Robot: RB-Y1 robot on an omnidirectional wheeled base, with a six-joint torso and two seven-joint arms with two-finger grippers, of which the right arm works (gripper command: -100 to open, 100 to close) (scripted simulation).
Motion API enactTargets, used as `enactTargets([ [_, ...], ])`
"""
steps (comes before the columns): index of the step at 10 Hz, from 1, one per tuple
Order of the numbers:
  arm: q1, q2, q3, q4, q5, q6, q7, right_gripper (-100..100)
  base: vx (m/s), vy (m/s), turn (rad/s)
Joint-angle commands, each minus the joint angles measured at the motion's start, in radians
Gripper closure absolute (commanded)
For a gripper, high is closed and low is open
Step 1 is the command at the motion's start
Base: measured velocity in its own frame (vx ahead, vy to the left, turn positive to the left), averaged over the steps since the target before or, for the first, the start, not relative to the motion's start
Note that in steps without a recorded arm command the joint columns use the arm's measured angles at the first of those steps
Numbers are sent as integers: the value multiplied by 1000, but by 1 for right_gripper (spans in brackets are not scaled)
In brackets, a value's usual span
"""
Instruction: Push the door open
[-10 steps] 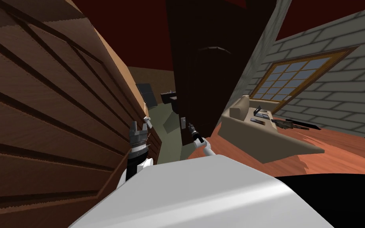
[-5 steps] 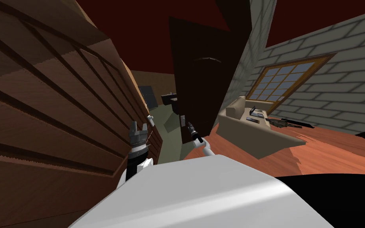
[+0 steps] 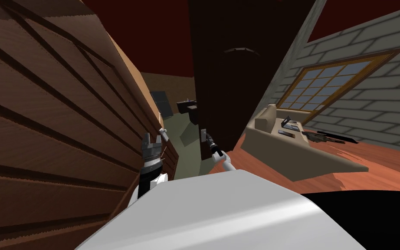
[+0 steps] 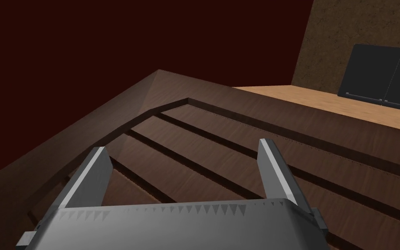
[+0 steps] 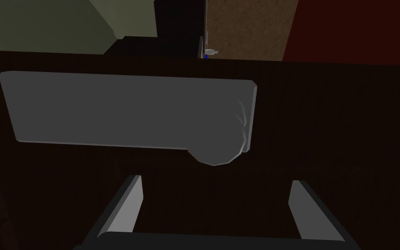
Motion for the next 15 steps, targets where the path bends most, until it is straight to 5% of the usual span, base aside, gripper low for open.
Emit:
enactTargets([
  [1,-4,4,-5,7,1,-5,2,-100,191,62,17],
  [5,-8,13,-11,14,1,-11,3,-100,152,37,18],
  [6,-8,13,-11,14,1,-11,3,100,-8,-5,-3],
  [11,-8,13,-11,14,1,-11,3,100,-14,-4,1],
  [15,-46,4,-66,69,-32,-33,56,100,143,21,-12],
])
